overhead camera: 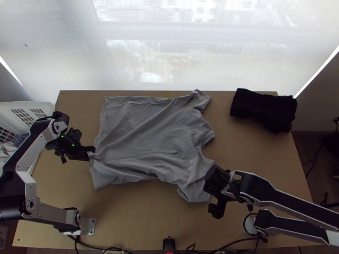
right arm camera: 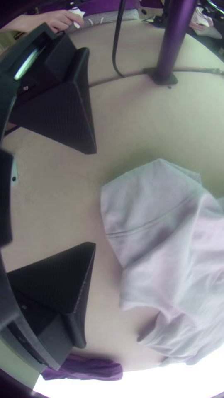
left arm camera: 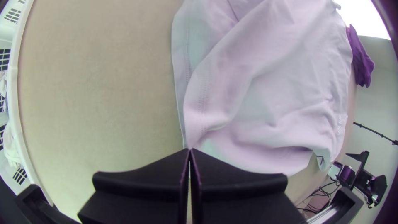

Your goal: Fold the t-shirt

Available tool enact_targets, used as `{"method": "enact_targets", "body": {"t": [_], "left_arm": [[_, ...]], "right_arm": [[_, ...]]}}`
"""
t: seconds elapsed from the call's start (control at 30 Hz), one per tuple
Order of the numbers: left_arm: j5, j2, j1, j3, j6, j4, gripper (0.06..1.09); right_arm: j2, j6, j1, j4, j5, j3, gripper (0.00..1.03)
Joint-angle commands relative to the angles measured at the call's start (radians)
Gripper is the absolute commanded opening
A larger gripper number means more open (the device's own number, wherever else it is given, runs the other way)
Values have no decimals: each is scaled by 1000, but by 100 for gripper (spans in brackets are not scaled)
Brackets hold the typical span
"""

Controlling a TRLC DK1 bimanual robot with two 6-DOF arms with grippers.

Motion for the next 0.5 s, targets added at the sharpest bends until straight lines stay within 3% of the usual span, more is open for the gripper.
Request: {"method": "enact_targets", "body": {"t": [0.0,0.43,0.47], "left_arm": [[0,10,-3,-13,-14,7,9],[-4,25,-6,-15,-34,20,9],[-6,28,-6,-12,-34,20,9]], "right_arm": [[41,-41,91,58,1,-35,98],[137,-56,80,320,4,-145,92],[146,-56,68,334,2,-147,88]]}}
